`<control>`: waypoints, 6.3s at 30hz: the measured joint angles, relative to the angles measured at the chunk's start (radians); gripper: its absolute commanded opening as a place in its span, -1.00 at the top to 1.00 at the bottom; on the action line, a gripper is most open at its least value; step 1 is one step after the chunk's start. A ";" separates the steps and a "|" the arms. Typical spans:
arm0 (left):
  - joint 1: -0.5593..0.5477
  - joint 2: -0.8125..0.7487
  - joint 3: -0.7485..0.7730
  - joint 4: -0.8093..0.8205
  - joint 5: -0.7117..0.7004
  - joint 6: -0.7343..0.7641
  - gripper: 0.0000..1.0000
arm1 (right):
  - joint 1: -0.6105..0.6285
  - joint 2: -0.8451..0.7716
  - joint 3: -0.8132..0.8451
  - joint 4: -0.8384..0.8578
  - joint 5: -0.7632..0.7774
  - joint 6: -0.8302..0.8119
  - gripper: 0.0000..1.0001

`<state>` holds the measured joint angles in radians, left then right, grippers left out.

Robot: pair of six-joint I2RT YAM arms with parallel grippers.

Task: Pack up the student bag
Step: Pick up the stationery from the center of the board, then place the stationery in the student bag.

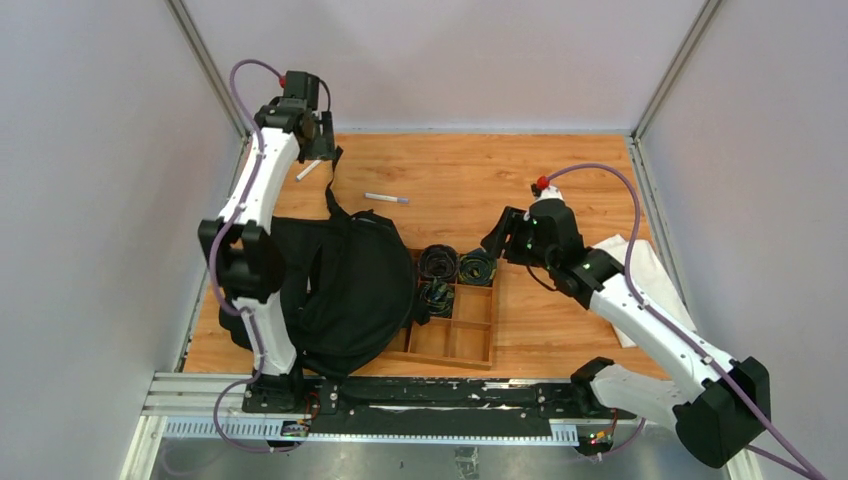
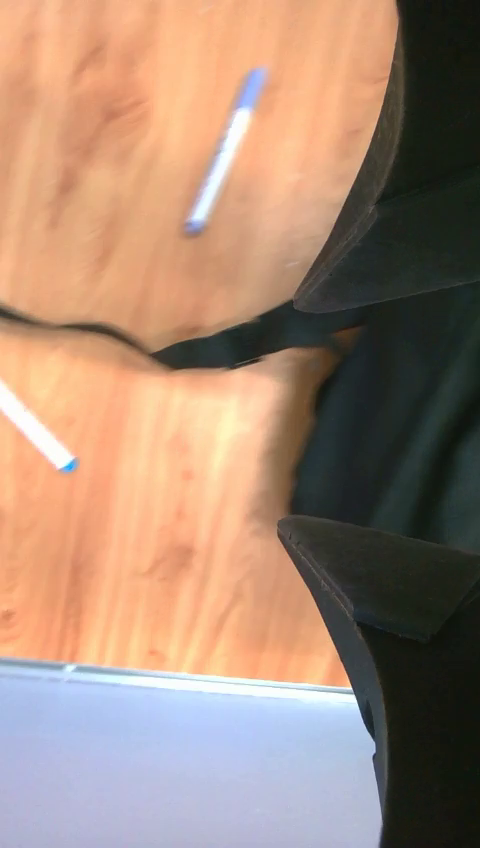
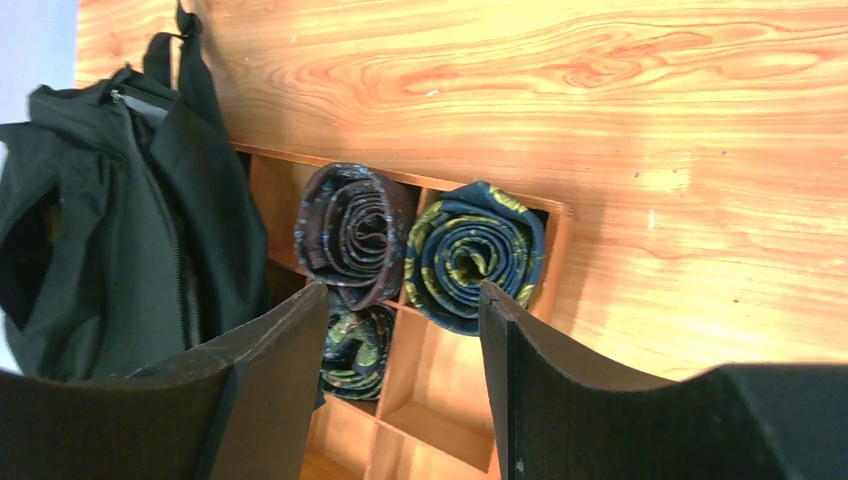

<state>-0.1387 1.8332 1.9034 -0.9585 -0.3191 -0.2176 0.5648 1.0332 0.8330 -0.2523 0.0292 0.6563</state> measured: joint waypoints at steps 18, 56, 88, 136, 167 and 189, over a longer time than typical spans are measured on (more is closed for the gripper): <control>0.127 0.663 0.477 0.098 0.121 0.325 -0.98 | -0.019 0.172 0.014 -0.070 -0.083 -0.083 -0.22; 0.240 0.777 0.514 0.189 0.378 0.175 1.00 | -0.022 0.328 0.109 -0.063 -0.153 -0.074 -0.13; -0.494 -0.234 -0.370 0.393 0.759 -0.169 1.00 | -0.090 -0.111 0.188 -0.016 -0.203 0.085 -0.35; -0.303 -0.682 -0.639 -0.089 -0.049 -0.184 -0.38 | 0.077 0.241 0.225 0.148 -0.296 0.161 1.00; -0.282 -0.647 -0.754 -0.151 -0.226 -0.148 1.00 | 0.301 0.765 0.513 0.377 -0.491 0.336 1.00; -0.275 -0.692 -0.740 -0.163 -0.095 -0.153 1.00 | 0.375 1.019 0.733 0.472 -0.489 0.481 1.00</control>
<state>-0.4137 1.1412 1.1633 -1.1210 -0.4141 -0.3706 0.9401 2.0525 1.5661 0.2199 -0.4603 1.1374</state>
